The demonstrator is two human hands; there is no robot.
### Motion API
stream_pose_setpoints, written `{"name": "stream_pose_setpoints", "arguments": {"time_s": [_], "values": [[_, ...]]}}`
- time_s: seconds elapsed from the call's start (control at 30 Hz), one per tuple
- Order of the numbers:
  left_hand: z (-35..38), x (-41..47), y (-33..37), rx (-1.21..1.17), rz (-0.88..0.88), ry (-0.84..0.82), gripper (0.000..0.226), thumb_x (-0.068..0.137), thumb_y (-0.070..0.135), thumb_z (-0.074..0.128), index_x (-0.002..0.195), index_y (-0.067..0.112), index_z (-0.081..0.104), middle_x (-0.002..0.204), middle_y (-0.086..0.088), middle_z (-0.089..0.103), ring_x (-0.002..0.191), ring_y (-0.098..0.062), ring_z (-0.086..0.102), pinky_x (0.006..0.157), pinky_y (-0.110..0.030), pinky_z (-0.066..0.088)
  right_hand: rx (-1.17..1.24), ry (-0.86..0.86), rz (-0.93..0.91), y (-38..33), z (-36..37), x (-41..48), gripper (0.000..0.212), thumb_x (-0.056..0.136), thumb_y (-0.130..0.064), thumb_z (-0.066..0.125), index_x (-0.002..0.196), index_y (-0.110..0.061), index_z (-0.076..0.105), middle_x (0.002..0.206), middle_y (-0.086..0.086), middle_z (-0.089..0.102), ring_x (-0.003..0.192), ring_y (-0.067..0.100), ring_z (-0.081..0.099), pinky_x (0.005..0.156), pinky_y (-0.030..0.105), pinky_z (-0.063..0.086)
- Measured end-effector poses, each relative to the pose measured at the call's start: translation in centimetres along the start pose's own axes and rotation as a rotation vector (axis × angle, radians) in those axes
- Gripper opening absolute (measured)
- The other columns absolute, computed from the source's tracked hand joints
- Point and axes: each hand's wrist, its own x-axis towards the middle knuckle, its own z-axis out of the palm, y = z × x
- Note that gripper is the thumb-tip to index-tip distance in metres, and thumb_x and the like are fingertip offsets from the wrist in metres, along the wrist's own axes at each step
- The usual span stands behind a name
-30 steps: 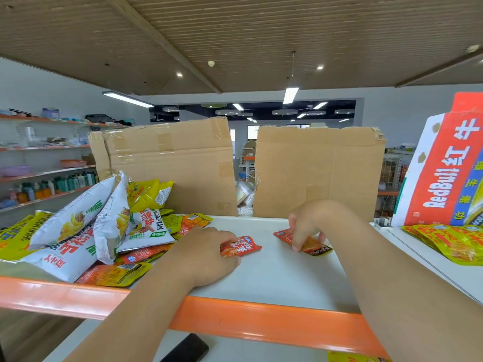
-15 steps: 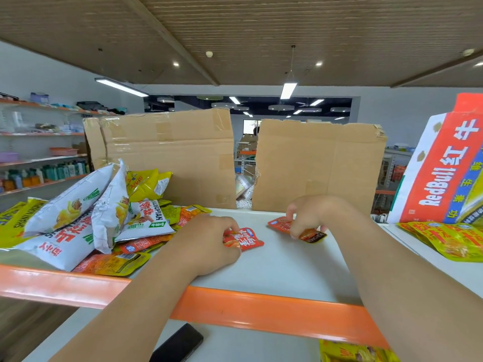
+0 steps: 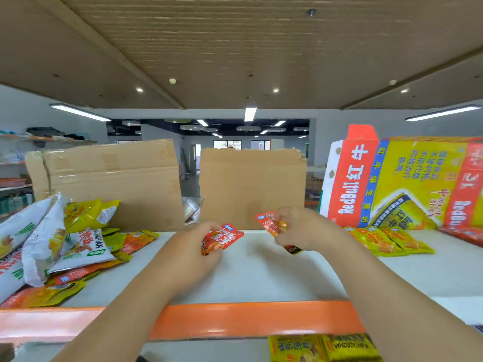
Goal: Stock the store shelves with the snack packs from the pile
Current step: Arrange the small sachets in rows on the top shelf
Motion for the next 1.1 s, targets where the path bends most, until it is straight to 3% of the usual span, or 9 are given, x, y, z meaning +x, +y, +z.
{"name": "stream_pose_setpoints", "arguments": {"time_s": [0.07,0.23,0.4,0.5,0.67,0.8,0.93,1.1], "values": [[1.5,0.6,2.8,-0.039,0.008,0.023,0.035,0.087,0.038,0.067,0.121,0.042,0.059,0.104,0.020,0.058,0.099,-0.005,0.054,0.077,-0.019,0.043,0.028,0.076,0.020,2.5,-1.3,-1.9,0.036,0.076,-0.035,0.073,0.107,-0.043,0.057,0.096,-0.009,0.064,0.085,0.015,0.063,0.067,0.027,0.051],[5.7,2.0,11.1,-0.106,0.062,0.055,0.037,0.081,0.043,0.069,0.117,0.039,0.064,0.097,0.017,0.060,0.102,-0.015,0.056,0.087,-0.034,0.049,0.017,0.208,0.134,10.2,-5.0,-7.6,0.046,0.074,-0.041,0.073,0.117,-0.037,0.058,0.107,-0.009,0.065,0.092,0.017,0.063,0.079,0.032,0.056],[9.7,2.6,20.7,-0.194,0.121,0.049,0.035,0.081,0.041,0.073,0.114,0.036,0.065,0.096,0.016,0.068,0.092,-0.011,0.062,0.082,-0.031,0.051,0.013,0.278,0.205,17.7,-9.9,-14.0,0.044,0.081,-0.038,0.072,0.122,-0.037,0.058,0.082,-0.014,0.061,0.071,0.002,0.057,0.059,0.025,0.044],[12.1,2.8,25.9,-0.260,0.126,-0.001,0.040,0.079,0.048,0.076,0.116,0.040,0.061,0.105,0.016,0.068,0.088,-0.008,0.066,0.083,-0.033,0.055,0.007,0.308,0.261,21.7,-12.9,-17.8,0.043,0.086,-0.038,0.069,0.126,-0.037,0.053,0.077,-0.013,0.058,0.062,0.002,0.053,0.050,0.025,0.037],[15.8,2.7,34.3,-0.364,0.164,-0.051,0.040,0.081,0.044,0.078,0.116,0.045,0.059,0.108,0.019,0.067,0.073,-0.009,0.068,0.068,-0.037,0.059,-0.020,0.392,0.336,27.8,-17.0,-24.1,0.042,0.085,-0.038,0.070,0.123,-0.037,0.053,0.079,-0.015,0.059,0.068,0.005,0.059,0.058,0.031,0.046],[18.3,2.7,40.1,-0.366,0.228,-0.054,0.039,0.081,0.044,0.077,0.116,0.045,0.059,0.101,0.020,0.065,0.073,0.002,0.064,0.069,-0.030,0.055,-0.028,0.423,0.389,32.1,-19.8,-28.0,0.050,0.083,-0.042,0.074,0.128,-0.033,0.053,0.090,-0.014,0.058,0.074,0.005,0.058,0.062,0.031,0.048],[20.3,3.1,43.9,-0.402,0.293,-0.109,0.040,0.082,0.041,0.076,0.119,0.042,0.059,0.097,0.022,0.061,0.061,0.005,0.060,0.058,-0.021,0.048,-0.026,0.443,0.437,35.4,-21.4,-30.0,0.047,0.084,-0.037,0.072,0.127,-0.035,0.054,0.103,-0.010,0.061,0.079,0.008,0.063,0.071,0.034,0.056],[23.2,5.2,46.3,-0.407,0.322,-0.148,0.044,0.082,0.043,0.075,0.122,0.042,0.057,0.105,0.015,0.065,0.061,-0.005,0.061,0.062,-0.033,0.054,-0.055,0.443,0.491,38.7,-22.4,-30.2,0.045,0.085,-0.039,0.071,0.126,-0.039,0.051,0.100,-0.013,0.062,0.072,0.005,0.063,0.065,0.031,0.054]]}}
